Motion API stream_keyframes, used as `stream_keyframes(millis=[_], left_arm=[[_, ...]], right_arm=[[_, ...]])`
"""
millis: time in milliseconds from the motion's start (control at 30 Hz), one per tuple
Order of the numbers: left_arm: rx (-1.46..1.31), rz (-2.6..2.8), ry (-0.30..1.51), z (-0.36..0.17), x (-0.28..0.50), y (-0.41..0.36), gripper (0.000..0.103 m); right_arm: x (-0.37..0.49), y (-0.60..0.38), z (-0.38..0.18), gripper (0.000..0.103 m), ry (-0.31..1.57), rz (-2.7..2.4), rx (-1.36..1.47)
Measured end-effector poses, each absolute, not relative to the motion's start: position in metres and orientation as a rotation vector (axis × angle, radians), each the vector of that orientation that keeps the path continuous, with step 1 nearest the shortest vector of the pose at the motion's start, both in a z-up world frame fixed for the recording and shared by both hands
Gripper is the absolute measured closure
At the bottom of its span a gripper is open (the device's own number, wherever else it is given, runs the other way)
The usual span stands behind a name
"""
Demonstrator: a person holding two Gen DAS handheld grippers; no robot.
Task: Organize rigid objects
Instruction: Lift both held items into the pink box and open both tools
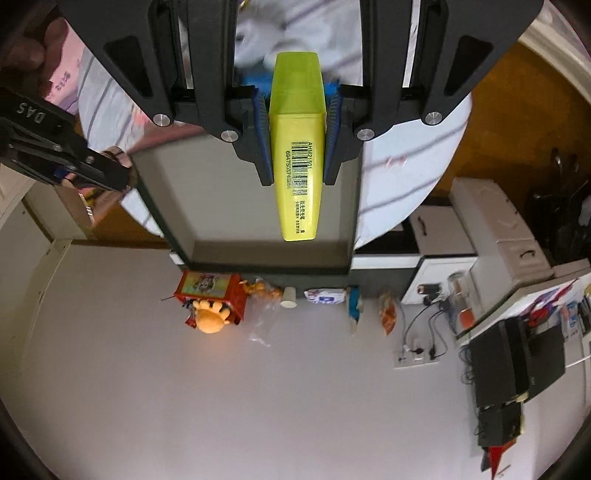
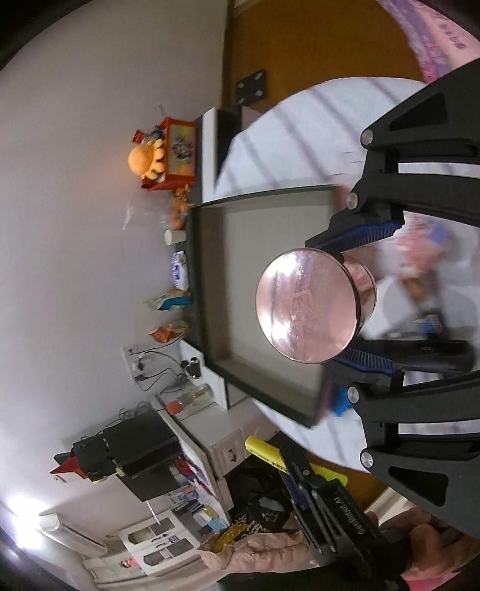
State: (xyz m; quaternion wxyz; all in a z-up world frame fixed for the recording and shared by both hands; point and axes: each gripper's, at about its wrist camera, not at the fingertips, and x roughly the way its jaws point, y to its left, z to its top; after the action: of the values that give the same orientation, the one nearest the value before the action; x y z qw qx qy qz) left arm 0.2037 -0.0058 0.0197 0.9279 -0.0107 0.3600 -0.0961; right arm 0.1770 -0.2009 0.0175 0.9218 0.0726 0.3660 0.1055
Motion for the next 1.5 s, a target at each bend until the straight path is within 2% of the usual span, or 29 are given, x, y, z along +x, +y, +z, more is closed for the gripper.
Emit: stream_keyframes(millis=[133, 367, 767, 833, 900, 967, 1033, 1100, 1200, 1367, 1500], left_arm=[[-0.027, -0.196, 0.766, 0.01, 0.244, -0.018, 0.077], [-0.03, -0.189, 0.868, -0.033, 0.293, -0.033, 0.077], [0.004, -0.152, 0.971, -0.077, 0.314, -0.047, 0.076], [0.011, -0.144, 0.977, -0.078, 0.314, -0.047, 0.066], [0.016, -0.13, 0.967, -0.075, 0.311, -0.047, 0.03], [0.014, -0.111, 0.93, -0.065, 0.304, -0.044, 0.021], [-0.001, -0.109, 0.914, -0.057, 0.3, -0.039, 0.018], [-0.021, -0.104, 0.901, -0.049, 0.296, -0.029, 0.01], [-0.046, -0.098, 0.859, -0.032, 0.282, -0.019, 0.004], [-0.063, -0.074, 0.782, 0.001, 0.246, -0.005, 0.0], [-0.095, -0.078, 0.742, 0.021, 0.215, 0.009, 0.0]], right_arm=[[0.215, -0.2, 0.012, 0.052, 0.772, 0.211, 0.129], [0.265, -0.204, -0.029, 0.052, 0.881, 0.172, 0.122], [0.291, -0.195, -0.067, 0.052, 1.017, 0.132, 0.062], [0.292, -0.195, -0.071, 0.052, 1.032, 0.124, 0.057], [0.29, -0.195, -0.069, 0.051, 1.024, 0.124, 0.061], [0.287, -0.194, -0.066, 0.049, 1.013, 0.122, 0.06], [0.284, -0.194, -0.061, 0.046, 1.003, 0.122, 0.06], [0.282, -0.196, -0.055, 0.023, 0.984, 0.083, 0.048], [0.271, -0.201, -0.04, 0.022, 0.933, 0.092, 0.08], [0.242, -0.201, -0.008, 0.021, 0.842, 0.109, 0.084], [0.213, -0.203, 0.013, 0.017, 0.785, 0.138, 0.129]])
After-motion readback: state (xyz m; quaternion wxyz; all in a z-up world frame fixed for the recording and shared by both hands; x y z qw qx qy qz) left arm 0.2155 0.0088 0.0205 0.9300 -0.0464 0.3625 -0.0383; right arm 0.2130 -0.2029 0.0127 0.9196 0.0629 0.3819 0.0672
